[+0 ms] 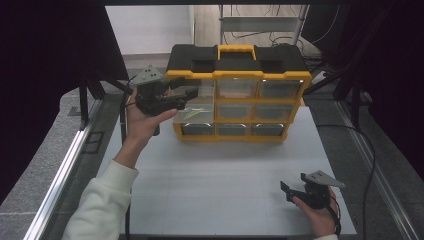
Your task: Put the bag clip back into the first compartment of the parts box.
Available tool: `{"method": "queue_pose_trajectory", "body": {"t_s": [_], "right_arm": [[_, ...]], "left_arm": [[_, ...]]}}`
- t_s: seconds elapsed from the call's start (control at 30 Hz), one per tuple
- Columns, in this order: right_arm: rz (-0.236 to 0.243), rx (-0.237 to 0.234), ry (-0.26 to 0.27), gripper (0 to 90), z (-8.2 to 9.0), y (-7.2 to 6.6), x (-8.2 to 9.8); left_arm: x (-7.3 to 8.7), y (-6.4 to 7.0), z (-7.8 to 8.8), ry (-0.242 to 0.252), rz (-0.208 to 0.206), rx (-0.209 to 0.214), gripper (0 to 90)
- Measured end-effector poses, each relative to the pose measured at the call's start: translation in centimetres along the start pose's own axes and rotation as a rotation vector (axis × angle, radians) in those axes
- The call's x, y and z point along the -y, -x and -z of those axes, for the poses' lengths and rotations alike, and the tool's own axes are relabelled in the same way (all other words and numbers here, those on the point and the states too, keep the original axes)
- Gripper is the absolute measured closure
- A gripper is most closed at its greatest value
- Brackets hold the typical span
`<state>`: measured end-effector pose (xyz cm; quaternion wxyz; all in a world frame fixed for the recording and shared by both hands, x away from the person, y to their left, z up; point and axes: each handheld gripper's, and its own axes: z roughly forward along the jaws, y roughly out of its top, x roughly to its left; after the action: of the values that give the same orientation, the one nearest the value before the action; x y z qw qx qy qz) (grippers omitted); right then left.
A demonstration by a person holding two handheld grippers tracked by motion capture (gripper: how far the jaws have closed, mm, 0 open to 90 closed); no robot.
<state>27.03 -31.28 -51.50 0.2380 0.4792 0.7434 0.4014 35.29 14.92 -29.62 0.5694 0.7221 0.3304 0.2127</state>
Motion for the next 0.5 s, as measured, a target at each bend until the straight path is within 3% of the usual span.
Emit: {"method": "queue_pose_trajectory", "body": {"t_s": [0.17,0.5], "right_arm": [[0.001,-0.002,0.001,16.2,0.0,-0.1,0.0],[-0.002,0.002,-0.001,16.2,0.1,0.0,0.0]], "left_arm": [[0.3,0.3,0.3,-0.004,0.009,0.056,31.3],[1.0,1.4,1.2,-0.001,0.005,0.081,25.8]]}}
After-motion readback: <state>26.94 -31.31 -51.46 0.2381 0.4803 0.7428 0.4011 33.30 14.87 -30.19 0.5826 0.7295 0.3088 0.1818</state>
